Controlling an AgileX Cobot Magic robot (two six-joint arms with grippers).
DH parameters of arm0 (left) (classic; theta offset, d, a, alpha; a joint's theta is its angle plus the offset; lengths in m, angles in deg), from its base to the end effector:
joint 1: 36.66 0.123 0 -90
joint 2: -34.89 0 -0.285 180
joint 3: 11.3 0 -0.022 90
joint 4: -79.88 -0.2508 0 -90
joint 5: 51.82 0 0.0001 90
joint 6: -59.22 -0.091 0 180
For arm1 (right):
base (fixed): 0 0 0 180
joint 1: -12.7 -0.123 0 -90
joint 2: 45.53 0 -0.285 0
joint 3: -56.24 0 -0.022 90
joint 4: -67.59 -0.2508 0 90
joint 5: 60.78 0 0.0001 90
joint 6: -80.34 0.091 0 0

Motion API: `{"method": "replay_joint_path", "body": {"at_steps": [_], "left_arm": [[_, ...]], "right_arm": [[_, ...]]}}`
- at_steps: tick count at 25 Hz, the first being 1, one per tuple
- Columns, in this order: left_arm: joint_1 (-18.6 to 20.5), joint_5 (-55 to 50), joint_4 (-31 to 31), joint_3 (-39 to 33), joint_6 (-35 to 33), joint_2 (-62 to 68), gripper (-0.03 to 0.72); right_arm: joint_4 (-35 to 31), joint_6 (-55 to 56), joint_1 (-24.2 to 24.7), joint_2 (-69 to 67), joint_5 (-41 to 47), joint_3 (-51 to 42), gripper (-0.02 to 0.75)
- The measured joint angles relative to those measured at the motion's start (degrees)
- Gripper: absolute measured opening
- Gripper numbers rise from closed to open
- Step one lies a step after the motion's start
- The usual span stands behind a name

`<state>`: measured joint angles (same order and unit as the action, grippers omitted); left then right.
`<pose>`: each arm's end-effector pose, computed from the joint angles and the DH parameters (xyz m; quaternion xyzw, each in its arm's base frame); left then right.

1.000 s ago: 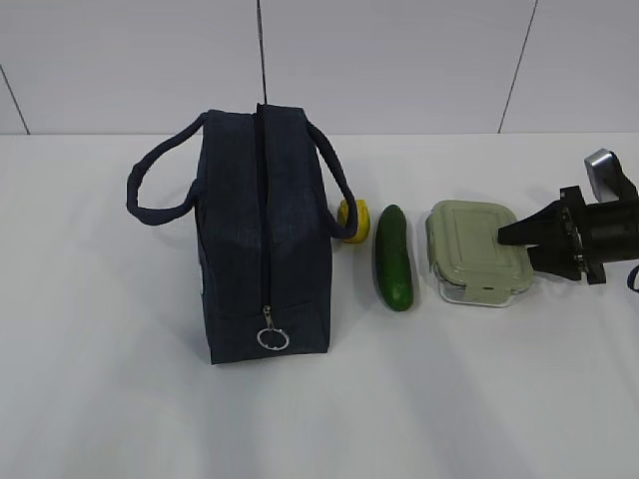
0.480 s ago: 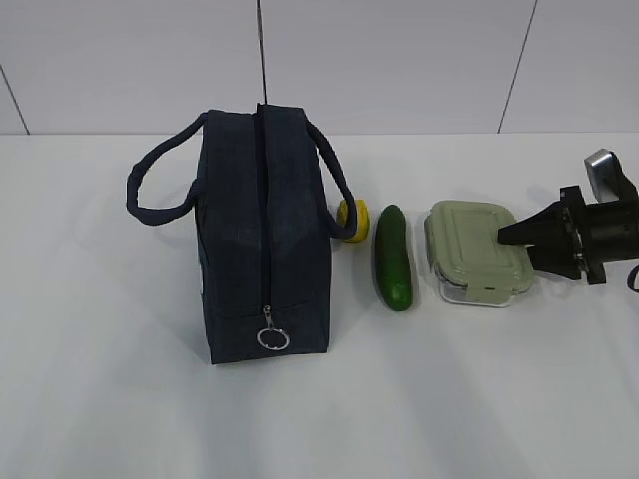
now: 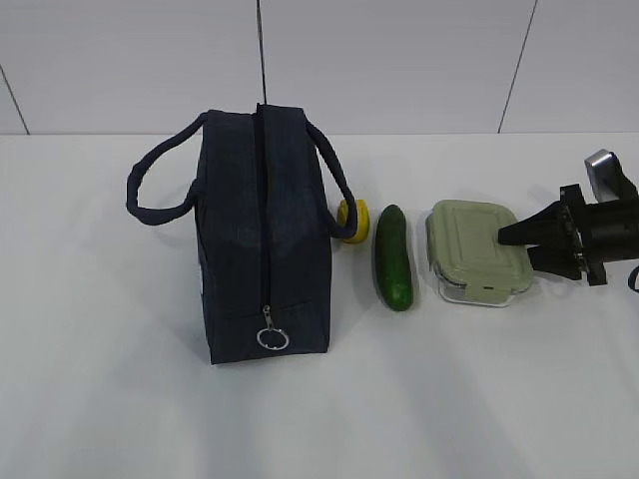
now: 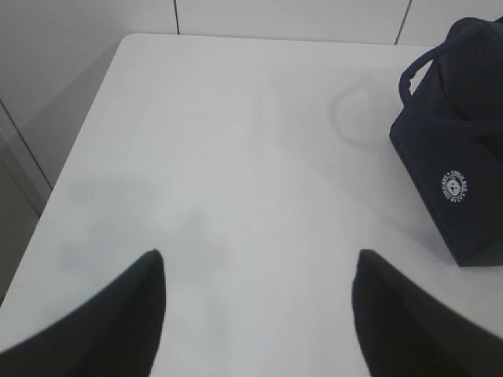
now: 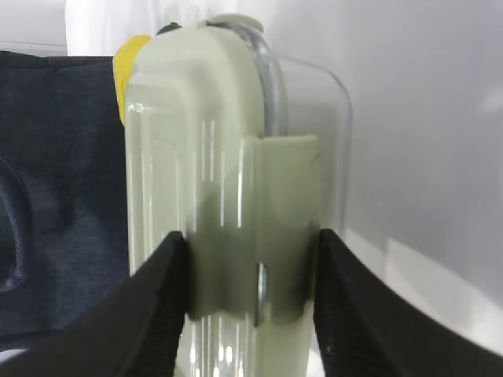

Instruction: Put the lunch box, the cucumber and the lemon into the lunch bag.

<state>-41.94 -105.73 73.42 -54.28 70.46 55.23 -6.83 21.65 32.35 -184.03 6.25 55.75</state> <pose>0.0283 0.0057 0.3130 -0.0397 0.8514 -0.0191 0.5226 0.4047 -0.0588 0.0955 0.0756 0.8501 0.4926 0.1701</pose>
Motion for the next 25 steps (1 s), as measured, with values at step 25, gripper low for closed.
{"method": "replay_joint_path", "body": {"at_steps": [25], "left_arm": [[0.0,0.0,0.0,0.0,0.0,0.0,0.523]], "right_arm": [[1.4,3.1,0.0,2.2,-1.7,0.1,0.342]]}}
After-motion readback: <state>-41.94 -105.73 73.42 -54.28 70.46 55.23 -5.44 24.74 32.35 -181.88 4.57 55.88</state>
